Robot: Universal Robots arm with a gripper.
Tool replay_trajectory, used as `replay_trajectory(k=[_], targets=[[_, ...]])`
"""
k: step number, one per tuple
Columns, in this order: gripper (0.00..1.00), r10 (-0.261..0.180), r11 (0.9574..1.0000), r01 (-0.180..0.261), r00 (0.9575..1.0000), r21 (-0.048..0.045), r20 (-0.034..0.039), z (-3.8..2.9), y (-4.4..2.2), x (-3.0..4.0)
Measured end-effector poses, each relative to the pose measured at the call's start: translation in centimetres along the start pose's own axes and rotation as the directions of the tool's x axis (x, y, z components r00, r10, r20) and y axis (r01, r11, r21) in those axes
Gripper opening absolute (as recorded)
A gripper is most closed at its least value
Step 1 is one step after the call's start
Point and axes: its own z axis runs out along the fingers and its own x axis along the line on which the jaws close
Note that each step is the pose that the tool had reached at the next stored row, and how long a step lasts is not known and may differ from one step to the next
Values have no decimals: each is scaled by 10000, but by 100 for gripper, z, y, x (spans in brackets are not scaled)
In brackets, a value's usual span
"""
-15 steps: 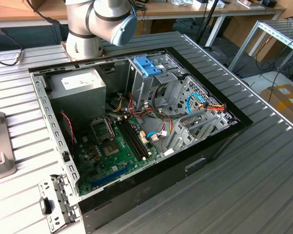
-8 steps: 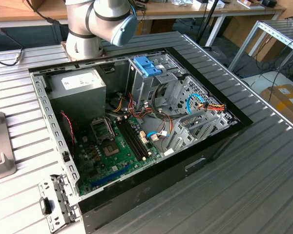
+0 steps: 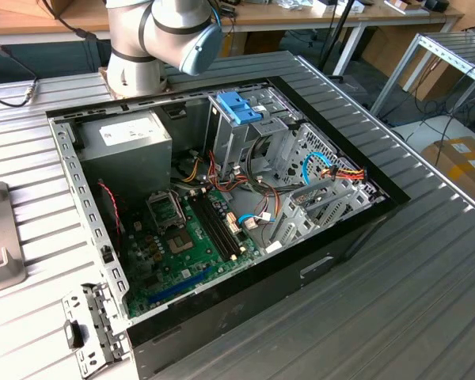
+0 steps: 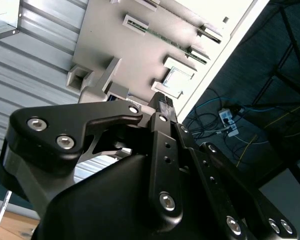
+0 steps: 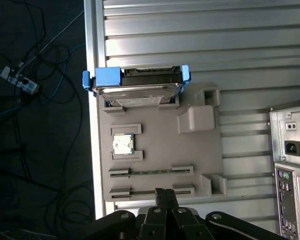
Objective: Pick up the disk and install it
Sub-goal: 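Pick up the disk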
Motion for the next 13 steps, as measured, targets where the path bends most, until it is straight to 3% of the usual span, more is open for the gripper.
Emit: replay_trajectory(k=[5,13], targets=[[10,-434,9991,434,9991,-9,-17,1,10,1],[10,-1288,9917,1288,9917,-23,-55,2,32,2]])
